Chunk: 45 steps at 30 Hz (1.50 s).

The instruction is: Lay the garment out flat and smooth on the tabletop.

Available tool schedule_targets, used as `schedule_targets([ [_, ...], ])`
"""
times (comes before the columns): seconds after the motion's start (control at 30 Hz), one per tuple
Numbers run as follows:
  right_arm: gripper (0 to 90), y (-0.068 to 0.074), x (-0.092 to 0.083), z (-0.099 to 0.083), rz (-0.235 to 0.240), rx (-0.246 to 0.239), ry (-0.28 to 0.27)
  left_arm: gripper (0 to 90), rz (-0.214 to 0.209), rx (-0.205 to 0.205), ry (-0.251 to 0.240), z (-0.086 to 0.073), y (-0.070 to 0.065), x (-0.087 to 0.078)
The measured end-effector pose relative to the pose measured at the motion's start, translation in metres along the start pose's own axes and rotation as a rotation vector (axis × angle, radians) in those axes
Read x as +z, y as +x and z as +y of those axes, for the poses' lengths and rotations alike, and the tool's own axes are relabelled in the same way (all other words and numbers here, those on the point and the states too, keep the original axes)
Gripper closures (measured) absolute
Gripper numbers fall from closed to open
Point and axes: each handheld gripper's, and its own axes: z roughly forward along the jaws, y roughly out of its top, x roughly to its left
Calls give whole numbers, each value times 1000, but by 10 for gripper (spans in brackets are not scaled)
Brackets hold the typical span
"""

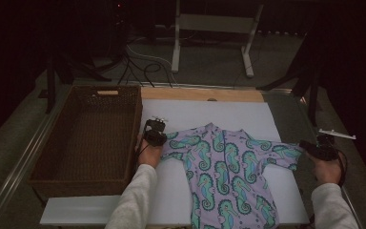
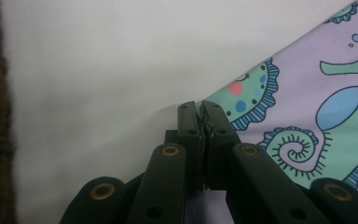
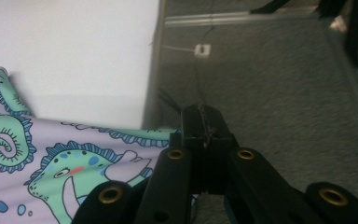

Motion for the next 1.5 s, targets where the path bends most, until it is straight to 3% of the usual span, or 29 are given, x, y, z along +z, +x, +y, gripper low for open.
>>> schedule_targets([
  [0.13, 896, -4, -6, 0, -22, 24, -28, 880, -13, -21, -24, 4, -4, -1],
  [0.2, 891, -3, -6, -2, -24, 16, -17, 866, -24, -26, -27, 4, -4, -2],
  [0.23, 881, -2, -7, -4, -23, 19, -8, 801, -35, -30, -40, 4, -4, -4],
  [0.27, 836, -1, -8, -6, -29, 15, -13, 714, -73, -30, -62, 3, -3, -6],
  [0.3, 732, 1, -9, -7, -28, 22, -16, 624, -109, -32, -80, 3, -2, -9],
  [0.4, 465, 7, -12, -13, 44, 40, 2, 394, -160, -18, -136, 2, -3, -21],
  [0.47, 348, 14, -16, -17, 63, 6, 2, 260, -182, 0, -157, 2, -5, -28],
  [0.6, 261, 30, -25, -22, 126, -6, -3, 161, -266, -19, -209, -2, -5, -43],
  [0.67, 219, 37, -29, -24, 156, -26, -9, 153, -269, -8, -221, -5, -7, -48],
  [0.83, 145, 59, -41, -26, 228, -66, -26, 16, -319, 5, -254, -13, -10, -59],
  [0.97, 138, 72, -48, -29, 266, -79, -46, 1, -331, 29, -272, -19, -14, -68],
  [1.2, 133, 103, -64, -40, 333, -150, -66, 0, -365, 52, -303, -25, -20, -79],
  [1.5, 133, 116, -73, -51, 376, -166, -103, 0, -382, 73, -322, -30, -23, -84],
])
